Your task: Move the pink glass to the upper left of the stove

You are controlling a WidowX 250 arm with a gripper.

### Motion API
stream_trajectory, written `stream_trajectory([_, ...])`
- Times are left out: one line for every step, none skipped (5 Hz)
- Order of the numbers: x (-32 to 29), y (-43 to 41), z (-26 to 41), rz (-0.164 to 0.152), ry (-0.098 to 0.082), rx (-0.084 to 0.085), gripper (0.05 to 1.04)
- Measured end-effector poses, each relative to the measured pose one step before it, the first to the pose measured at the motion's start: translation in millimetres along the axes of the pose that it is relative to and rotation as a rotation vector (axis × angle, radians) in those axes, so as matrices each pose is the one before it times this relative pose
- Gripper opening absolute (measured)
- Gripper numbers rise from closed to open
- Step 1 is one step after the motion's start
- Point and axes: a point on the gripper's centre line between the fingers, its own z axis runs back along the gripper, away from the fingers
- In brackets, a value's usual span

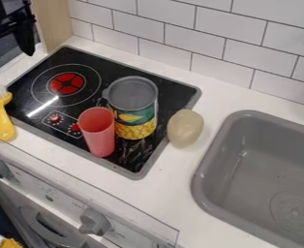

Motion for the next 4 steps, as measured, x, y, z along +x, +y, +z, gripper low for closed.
stream_trajectory([-4.68,2.1,-8.01,-0.0075,0.0256,0.0147,1.0])
stream_trajectory([-10.49,6.31,3.34,-0.0687,-0.0078,-0.0151,1.0])
stream_trajectory([-18.85,-1.05,12.72,-0.105,-0.0156,-0.0329,1.0])
stream_trajectory([-17.44,-3.68,17.29,-0.118,-0.001,-0.0871,1.0])
